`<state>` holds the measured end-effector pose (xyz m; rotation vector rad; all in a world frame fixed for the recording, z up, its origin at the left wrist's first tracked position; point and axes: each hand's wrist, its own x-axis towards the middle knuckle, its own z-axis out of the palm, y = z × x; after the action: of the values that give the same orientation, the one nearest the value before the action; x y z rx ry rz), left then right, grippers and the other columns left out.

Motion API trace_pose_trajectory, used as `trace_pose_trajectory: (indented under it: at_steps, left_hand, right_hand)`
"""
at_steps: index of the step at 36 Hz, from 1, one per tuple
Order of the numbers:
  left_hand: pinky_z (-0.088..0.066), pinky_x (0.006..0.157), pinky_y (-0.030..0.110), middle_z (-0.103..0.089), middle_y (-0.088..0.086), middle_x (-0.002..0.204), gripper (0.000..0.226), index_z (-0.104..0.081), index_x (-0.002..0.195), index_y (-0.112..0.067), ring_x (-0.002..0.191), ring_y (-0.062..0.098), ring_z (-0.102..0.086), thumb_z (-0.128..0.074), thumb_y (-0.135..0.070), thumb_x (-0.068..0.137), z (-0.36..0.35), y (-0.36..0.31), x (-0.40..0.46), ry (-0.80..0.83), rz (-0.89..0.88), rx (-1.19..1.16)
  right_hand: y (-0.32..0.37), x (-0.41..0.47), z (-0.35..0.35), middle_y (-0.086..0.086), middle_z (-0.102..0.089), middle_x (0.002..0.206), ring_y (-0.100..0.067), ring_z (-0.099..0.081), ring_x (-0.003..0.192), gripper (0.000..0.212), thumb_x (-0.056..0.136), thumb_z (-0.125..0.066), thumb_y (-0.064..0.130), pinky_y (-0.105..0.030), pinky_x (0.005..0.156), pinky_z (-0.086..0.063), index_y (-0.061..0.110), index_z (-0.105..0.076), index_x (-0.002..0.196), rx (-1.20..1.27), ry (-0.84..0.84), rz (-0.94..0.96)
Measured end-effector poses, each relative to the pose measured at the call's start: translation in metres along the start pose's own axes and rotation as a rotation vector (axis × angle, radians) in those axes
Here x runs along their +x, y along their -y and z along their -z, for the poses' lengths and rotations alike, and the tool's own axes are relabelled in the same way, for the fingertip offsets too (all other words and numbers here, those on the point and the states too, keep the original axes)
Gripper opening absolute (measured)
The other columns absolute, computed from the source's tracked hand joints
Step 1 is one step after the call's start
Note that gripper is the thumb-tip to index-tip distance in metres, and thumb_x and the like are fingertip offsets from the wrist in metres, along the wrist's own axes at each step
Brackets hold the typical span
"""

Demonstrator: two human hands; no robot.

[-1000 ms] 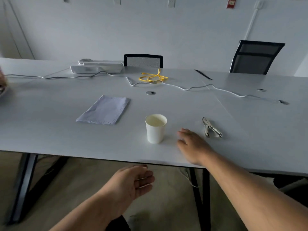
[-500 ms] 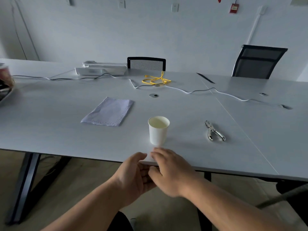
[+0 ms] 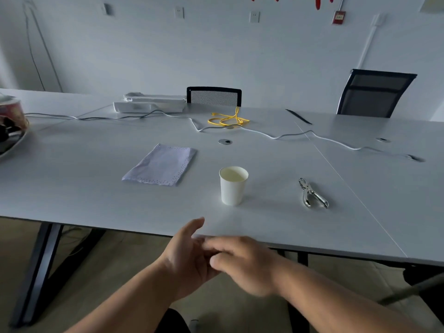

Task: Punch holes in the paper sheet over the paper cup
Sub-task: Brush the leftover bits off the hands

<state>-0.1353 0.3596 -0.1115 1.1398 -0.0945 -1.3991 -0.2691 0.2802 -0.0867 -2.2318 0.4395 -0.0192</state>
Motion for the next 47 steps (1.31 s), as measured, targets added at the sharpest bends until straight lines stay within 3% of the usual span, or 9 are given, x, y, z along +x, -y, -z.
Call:
trace_pose_trajectory:
  at_steps: [3,6,10,16,24,29,35,41,47]
  left_hand:
    - [-0.061,0.083,0.046,-0.073,0.029,0.094,0.068,-0.069,0.11,0.015,0.088,0.038,-0.072,-0.05,-0.05,0.1,-0.001,-0.001,0.003,-0.04,0.0,-0.013]
    - [-0.059,0.089,0.047,-0.07,0.031,0.106,0.071,-0.067,0.113,0.018,0.092,0.039,-0.071,-0.054,-0.051,0.098,-0.002,-0.001,-0.001,-0.048,0.013,-0.038]
    - [-0.061,0.086,0.047,-0.069,0.03,0.107,0.071,-0.067,0.116,0.017,0.09,0.039,-0.072,-0.054,-0.051,0.098,-0.001,0.0,-0.001,-0.02,0.024,-0.057]
    - [-0.062,0.079,0.043,-0.074,0.026,0.093,0.067,-0.07,0.111,0.013,0.085,0.035,-0.073,-0.052,-0.05,0.099,0.001,0.002,0.005,0.019,0.026,-0.065]
    - [-0.062,0.086,0.043,-0.073,0.025,0.1,0.072,-0.067,0.119,0.017,0.092,0.035,-0.073,-0.044,-0.05,0.103,-0.003,-0.001,-0.003,0.056,0.026,-0.04]
    - [-0.06,0.09,0.046,-0.066,0.03,0.117,0.068,-0.065,0.116,0.015,0.097,0.038,-0.071,-0.051,-0.05,0.101,-0.004,0.002,-0.007,0.011,0.051,-0.066]
    - [-0.062,0.088,0.044,-0.07,0.028,0.114,0.069,-0.065,0.121,0.013,0.096,0.036,-0.073,-0.051,-0.051,0.1,-0.005,0.007,-0.005,0.023,0.067,-0.048]
    - [-0.057,0.095,0.042,-0.078,0.03,0.107,0.076,-0.073,0.116,0.015,0.094,0.033,-0.079,-0.039,-0.051,0.103,-0.004,0.007,-0.01,0.115,0.065,0.0]
    - [-0.064,0.083,0.046,-0.073,0.031,0.111,0.072,-0.063,0.128,0.017,0.091,0.039,-0.075,-0.054,-0.049,0.1,-0.014,-0.004,-0.019,0.041,0.039,-0.079]
  right_hand:
    - [-0.005,-0.002,0.029,0.001,-0.08,0.116,-0.014,-0.07,0.115,0.029,0.082,-0.054,0.035,-0.031,0.105,-0.051,0.031,-0.08,0.093,0.224,-0.201,-0.036]
    - [-0.033,0.002,0.069,0.001,-0.075,0.125,-0.014,-0.065,0.121,0.032,0.087,-0.054,0.036,-0.037,0.111,-0.046,0.031,-0.073,0.112,0.121,-0.517,-0.158]
    - [-0.056,-0.005,0.067,-0.011,-0.042,0.164,-0.023,-0.038,0.15,0.061,0.098,-0.036,0.036,-0.033,0.121,-0.029,0.008,-0.046,0.151,-0.319,-0.369,-0.41]
    - [-0.018,-0.014,0.003,0.003,-0.021,0.173,-0.006,-0.012,0.158,0.07,0.094,-0.03,0.043,-0.013,0.119,0.003,0.018,-0.034,0.16,-0.462,-0.193,-0.055]
    - [-0.001,-0.008,0.016,0.007,-0.08,0.117,-0.002,-0.069,0.111,0.039,0.088,-0.051,0.035,-0.036,0.104,-0.053,0.025,-0.079,0.114,0.022,-0.144,-0.046]
    - [-0.025,0.002,0.047,0.002,-0.073,0.131,-0.011,-0.064,0.122,0.031,0.1,-0.053,0.023,-0.027,0.097,-0.047,0.023,-0.073,0.125,-0.036,-0.524,-0.15]
    - [-0.028,-0.003,0.016,-0.01,-0.06,0.148,-0.024,-0.052,0.139,0.041,0.098,-0.053,0.017,-0.029,0.115,-0.035,0.008,-0.063,0.136,-0.341,-0.389,-0.133]
    - [0.006,-0.015,0.006,0.006,-0.081,0.104,-0.009,-0.074,0.098,0.029,0.092,-0.057,0.036,-0.036,0.091,-0.058,0.031,-0.074,0.114,-0.034,-0.141,0.027]
    - [-0.025,0.02,0.071,-0.02,-0.08,0.103,-0.024,-0.076,0.086,0.021,0.097,-0.063,0.02,-0.039,0.084,-0.058,0.002,-0.073,0.098,0.408,-0.511,-0.105]
